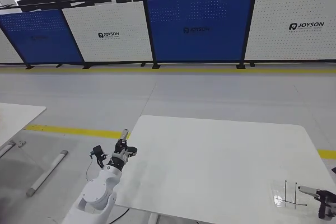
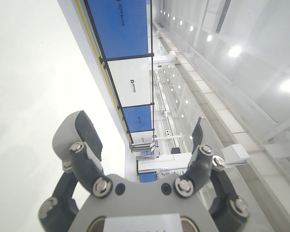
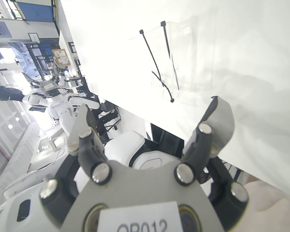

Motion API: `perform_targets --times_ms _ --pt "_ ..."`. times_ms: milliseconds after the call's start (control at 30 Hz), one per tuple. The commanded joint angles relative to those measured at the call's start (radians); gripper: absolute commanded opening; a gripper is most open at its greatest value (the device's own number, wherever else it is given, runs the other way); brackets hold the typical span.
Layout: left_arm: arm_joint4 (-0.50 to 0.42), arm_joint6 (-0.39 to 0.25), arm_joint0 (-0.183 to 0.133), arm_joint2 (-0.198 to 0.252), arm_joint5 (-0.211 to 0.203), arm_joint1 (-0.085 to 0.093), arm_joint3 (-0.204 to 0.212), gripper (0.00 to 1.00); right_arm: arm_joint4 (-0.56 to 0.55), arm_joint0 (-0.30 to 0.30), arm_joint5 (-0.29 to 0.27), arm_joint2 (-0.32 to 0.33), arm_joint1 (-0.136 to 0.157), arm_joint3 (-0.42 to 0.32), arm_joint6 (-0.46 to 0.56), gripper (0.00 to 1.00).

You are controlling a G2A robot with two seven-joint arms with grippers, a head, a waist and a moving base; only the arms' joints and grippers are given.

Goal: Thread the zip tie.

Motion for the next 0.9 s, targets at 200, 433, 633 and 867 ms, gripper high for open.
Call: perform_targets --times_ms 200,433,633,867 --pt "0.0 0.0 0.0 0.0 0.0 0.0 0.0 1.0 -0.003 -0.002 0.002 0.001 0.0 -0.001 -0.007 1.0" --pt "0.0 0.0 0.0 0.0 0.0 0.0 0.0 1.0 -0.007 -0.031 -0.015 0.016 -0.001 -0.019 -0.045 0.92" --pt "0.0 0.0 0.0 0.0 0.0 0.0 0.0 1.0 -0.028 -0.045 0.001 0.024 0.001 -0.032 -0.049 0.38" --pt "0.0 0.0 0.0 0.0 0.0 0.0 0.0 1.0 -0.065 -0.04 0.046 0.01 0.004 -0.041 -0.031 0.2"
